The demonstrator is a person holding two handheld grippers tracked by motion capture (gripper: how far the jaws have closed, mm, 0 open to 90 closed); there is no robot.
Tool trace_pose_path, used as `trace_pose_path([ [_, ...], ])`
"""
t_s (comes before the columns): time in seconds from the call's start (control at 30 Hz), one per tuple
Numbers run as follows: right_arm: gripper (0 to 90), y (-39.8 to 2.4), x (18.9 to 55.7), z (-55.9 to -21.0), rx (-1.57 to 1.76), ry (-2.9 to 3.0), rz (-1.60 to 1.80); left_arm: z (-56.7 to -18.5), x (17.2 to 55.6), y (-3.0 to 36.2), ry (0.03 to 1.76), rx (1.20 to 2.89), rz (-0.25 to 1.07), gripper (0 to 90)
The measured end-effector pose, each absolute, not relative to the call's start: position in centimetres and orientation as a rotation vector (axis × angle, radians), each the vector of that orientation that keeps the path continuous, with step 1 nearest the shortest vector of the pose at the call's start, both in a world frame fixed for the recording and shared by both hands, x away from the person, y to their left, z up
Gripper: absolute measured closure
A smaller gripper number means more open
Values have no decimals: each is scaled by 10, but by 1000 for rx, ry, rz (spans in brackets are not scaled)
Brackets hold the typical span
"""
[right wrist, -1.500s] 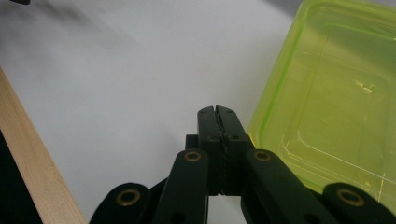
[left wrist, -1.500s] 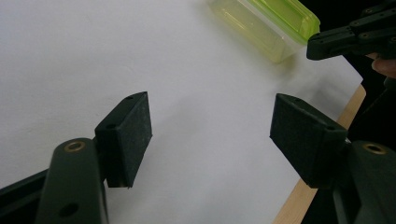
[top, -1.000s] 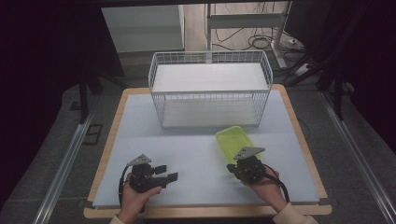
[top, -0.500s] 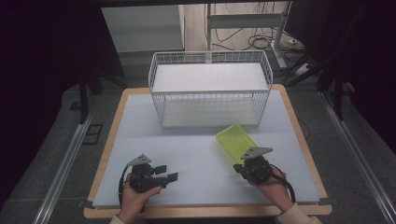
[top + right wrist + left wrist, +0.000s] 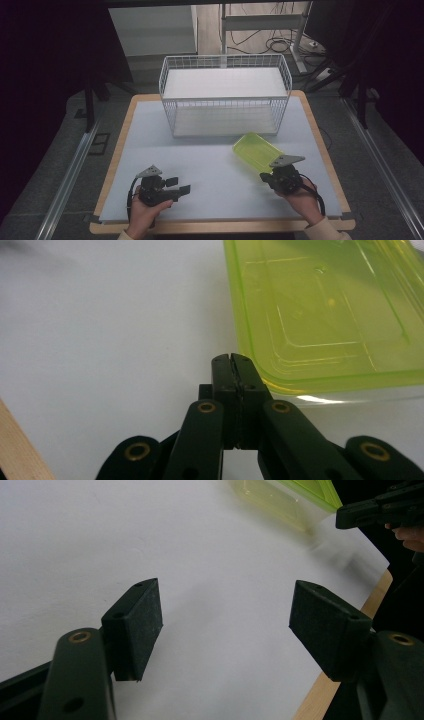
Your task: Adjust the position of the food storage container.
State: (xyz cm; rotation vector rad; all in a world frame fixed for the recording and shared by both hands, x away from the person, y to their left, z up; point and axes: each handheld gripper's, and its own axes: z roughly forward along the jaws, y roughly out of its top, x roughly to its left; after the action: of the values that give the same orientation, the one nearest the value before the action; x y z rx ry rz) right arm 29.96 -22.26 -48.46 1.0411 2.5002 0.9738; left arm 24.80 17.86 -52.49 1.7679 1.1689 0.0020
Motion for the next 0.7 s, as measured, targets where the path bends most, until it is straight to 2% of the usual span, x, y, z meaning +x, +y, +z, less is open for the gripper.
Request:
trace_pose_path([
  [0.7, 900, -254, 315, -481, 1143, 2427, 959, -526, 248, 178, 1172, 1769, 0, 292],
])
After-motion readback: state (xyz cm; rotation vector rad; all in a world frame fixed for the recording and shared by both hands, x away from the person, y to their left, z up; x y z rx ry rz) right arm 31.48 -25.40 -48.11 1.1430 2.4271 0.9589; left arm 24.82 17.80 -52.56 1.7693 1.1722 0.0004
